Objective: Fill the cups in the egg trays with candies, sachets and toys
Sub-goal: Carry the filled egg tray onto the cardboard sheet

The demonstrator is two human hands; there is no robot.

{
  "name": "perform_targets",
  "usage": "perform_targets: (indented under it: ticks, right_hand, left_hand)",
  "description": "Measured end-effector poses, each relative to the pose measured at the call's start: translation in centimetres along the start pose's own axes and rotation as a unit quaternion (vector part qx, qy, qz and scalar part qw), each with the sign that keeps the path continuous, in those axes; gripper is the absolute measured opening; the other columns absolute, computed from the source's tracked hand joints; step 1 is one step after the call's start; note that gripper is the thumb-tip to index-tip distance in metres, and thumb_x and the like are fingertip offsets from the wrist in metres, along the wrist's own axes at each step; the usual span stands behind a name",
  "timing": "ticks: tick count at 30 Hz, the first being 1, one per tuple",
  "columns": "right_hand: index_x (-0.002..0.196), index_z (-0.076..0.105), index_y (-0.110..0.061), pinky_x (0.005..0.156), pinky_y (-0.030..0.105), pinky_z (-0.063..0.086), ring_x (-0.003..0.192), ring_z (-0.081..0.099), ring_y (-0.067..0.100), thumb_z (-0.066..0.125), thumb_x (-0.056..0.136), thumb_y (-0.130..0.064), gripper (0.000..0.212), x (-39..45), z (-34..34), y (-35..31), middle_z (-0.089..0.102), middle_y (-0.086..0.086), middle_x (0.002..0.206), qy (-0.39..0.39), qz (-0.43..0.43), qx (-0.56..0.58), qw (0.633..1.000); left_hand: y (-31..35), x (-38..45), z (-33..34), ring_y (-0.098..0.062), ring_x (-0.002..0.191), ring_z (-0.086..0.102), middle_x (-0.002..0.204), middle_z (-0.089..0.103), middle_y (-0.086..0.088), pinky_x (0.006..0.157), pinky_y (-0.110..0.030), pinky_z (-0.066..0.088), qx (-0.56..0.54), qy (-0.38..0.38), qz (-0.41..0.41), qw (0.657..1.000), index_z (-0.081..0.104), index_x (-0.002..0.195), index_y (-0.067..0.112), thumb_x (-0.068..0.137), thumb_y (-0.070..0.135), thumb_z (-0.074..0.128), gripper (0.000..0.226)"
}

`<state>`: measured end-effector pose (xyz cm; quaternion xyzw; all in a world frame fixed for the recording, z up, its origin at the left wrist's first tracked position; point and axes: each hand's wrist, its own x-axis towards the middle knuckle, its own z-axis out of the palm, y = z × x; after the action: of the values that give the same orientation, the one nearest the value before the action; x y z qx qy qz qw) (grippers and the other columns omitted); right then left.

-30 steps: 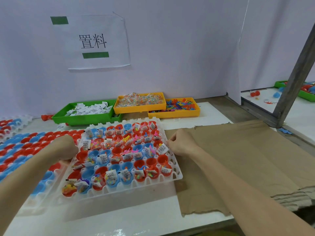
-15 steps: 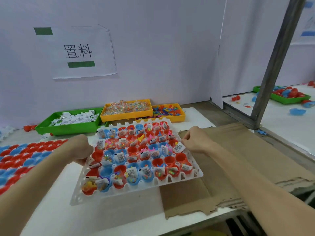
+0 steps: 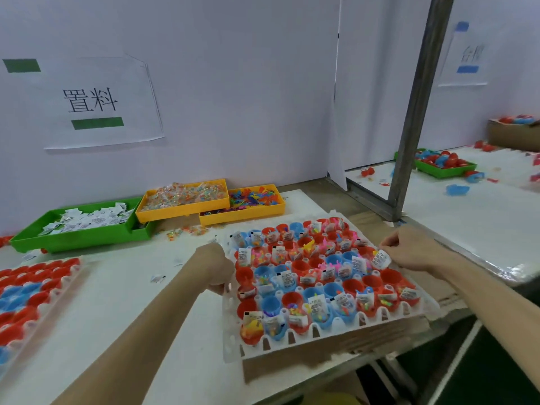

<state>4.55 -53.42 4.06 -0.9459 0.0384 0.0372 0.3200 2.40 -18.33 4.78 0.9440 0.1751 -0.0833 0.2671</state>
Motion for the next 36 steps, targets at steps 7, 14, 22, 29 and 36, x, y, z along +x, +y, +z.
perform_targets:
  ticks: [7, 14, 22, 29, 36]
  right_hand:
    - [0.073, 0.079, -0.017, 0.058, 0.023, 0.046, 0.077, 0.067, 0.011, 0.07, 0.092, -0.024, 0.023, 0.5, -1.1, 3.3, 0.073, -0.011, 0.063, -0.002, 0.03, 0.01, 0.999]
    - [0.065, 0.076, -0.022, 0.053, 0.016, 0.04, 0.073, 0.064, 0.006, 0.07, 0.091, -0.023, 0.027, 1.9, -0.6, 4.5, 0.069, -0.019, 0.058, -0.013, 0.04, -0.002, 0.999]
    - [0.079, 0.076, -0.018, 0.056, 0.019, 0.045, 0.065, 0.065, 0.007, 0.064, 0.096, -0.026, 0.022, 2.2, -0.6, 5.7, 0.073, -0.009, 0.062, -0.003, 0.054, 0.031, 0.998]
    - [0.102, 0.071, -0.012, 0.082, 0.035, 0.05, 0.096, 0.059, 0.021, 0.057, 0.098, -0.028, 0.022, 1.6, -2.5, 8.0, 0.068, 0.003, 0.105, 0.091, 0.103, -0.109, 0.984]
    - [0.108, 0.07, -0.006, 0.076, 0.032, 0.05, 0.09, 0.063, 0.022, 0.058, 0.097, -0.044, 0.042, 1.7, -2.5, 8.0, 0.071, 0.011, 0.104, 0.043, 0.162, -0.128, 0.977]
  left_hand:
    - [1.6, -1.0, 2.5, -0.018, 0.056, 0.071, 0.082, 0.067, -0.01, 0.042, -0.024, 0.054, -0.026, -0.035, -0.006, 0.999, 0.051, 0.089, 0.006, 0.093, 0.013, 0.048, 0.008]
    - [1.8, -1.3, 3.7, -0.025, 0.086, 0.071, 0.101, 0.068, -0.014, 0.072, -0.034, 0.062, -0.011, -0.018, 0.001, 1.0, 0.052, 0.109, 0.004, 0.093, 0.013, 0.054, 0.018]
    - [1.2, -1.7, 4.0, -0.017, 0.07, 0.068, 0.083, 0.067, -0.006, 0.045, -0.022, 0.053, -0.087, -0.024, 0.002, 0.996, 0.054, 0.079, 0.015, 0.093, 0.021, 0.059, 0.016]
    - [-0.3, -1.3, 3.7, -0.026, 0.094, 0.065, 0.088, 0.056, -0.004, 0.073, -0.029, 0.052, -0.056, 0.023, 0.012, 0.998, 0.045, 0.076, 0.013, 0.1, 0.027, 0.048, 0.027]
    - [0.4, -1.0, 3.9, -0.021, 0.083, 0.061, 0.078, 0.052, -0.002, 0.072, -0.029, 0.055, -0.022, 0.009, 0.006, 1.0, 0.041, 0.072, 0.017, 0.098, 0.021, 0.054, 0.029]
